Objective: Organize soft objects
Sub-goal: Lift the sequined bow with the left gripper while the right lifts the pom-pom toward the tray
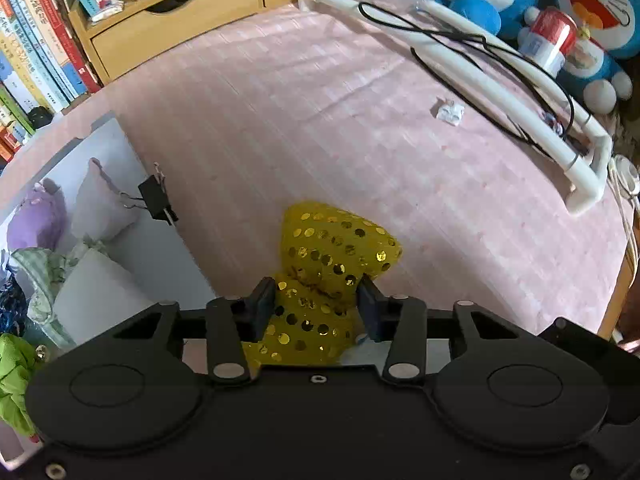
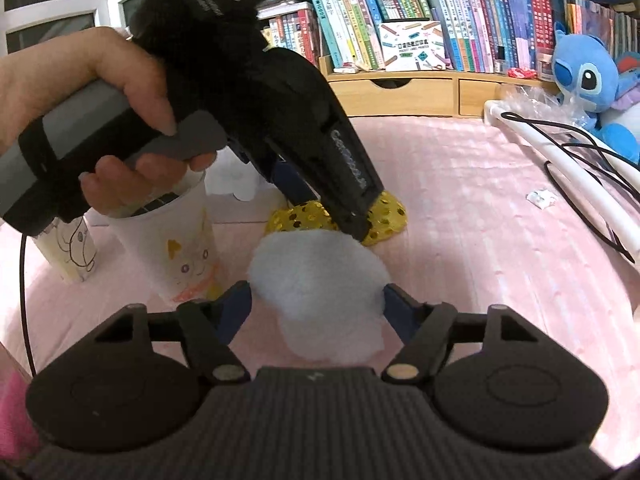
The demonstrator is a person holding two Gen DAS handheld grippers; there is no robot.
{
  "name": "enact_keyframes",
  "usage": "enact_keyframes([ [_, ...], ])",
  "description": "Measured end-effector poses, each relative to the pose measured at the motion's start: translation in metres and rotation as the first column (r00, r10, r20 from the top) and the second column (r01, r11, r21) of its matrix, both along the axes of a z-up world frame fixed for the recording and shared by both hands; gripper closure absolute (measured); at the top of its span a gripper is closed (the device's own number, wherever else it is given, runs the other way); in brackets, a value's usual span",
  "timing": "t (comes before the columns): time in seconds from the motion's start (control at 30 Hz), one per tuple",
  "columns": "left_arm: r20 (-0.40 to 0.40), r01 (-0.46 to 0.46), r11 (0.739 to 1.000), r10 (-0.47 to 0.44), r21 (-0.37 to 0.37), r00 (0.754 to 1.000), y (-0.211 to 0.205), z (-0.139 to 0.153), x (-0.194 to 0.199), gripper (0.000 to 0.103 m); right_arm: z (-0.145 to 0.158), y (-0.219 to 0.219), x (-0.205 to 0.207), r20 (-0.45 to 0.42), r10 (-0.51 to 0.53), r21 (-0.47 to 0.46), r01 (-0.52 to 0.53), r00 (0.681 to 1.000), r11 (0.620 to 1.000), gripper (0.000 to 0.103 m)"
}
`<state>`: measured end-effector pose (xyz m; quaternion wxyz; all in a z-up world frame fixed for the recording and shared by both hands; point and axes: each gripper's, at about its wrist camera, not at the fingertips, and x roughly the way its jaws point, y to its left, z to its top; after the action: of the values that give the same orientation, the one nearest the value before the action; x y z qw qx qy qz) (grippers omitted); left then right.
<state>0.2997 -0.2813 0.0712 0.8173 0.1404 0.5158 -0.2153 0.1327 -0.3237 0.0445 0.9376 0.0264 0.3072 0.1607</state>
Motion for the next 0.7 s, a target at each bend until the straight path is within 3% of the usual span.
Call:
enact_keyframes([
  [0.43, 0.083, -0.02, 0.997, 0.027, -0.075, 0.996, 0.018, 0.027, -0.014, 0.068, 0.011, 0.003, -0.011, 0.066, -0.022, -0.009, 0.023, 0.998, 1.0, 0.045],
  [0.47, 0.092, -0.022, 0.996, 0.03, -0.081, 0.995, 0.02, 0.03, -0.016, 0.069, 0.012, 0.004, -0.012, 0.07, -0.026, -0.008, 0.026, 0.997, 1.0, 0.048],
  [0.53, 0.11, -0.027, 0.995, 0.038, -0.099, 0.993, 0.024, 0.036, -0.02, 0.07, 0.014, 0.003, -0.011, 0.074, -0.039, -0.007, 0.04, 0.996, 0.999, 0.066],
  [0.7, 0.149, -0.023, 0.991, 0.044, -0.135, 0.988, 0.035, 0.05, -0.031, 0.07, 0.018, 0.003, -0.012, 0.084, -0.06, -0.002, 0.06, 0.995, 0.998, 0.07],
])
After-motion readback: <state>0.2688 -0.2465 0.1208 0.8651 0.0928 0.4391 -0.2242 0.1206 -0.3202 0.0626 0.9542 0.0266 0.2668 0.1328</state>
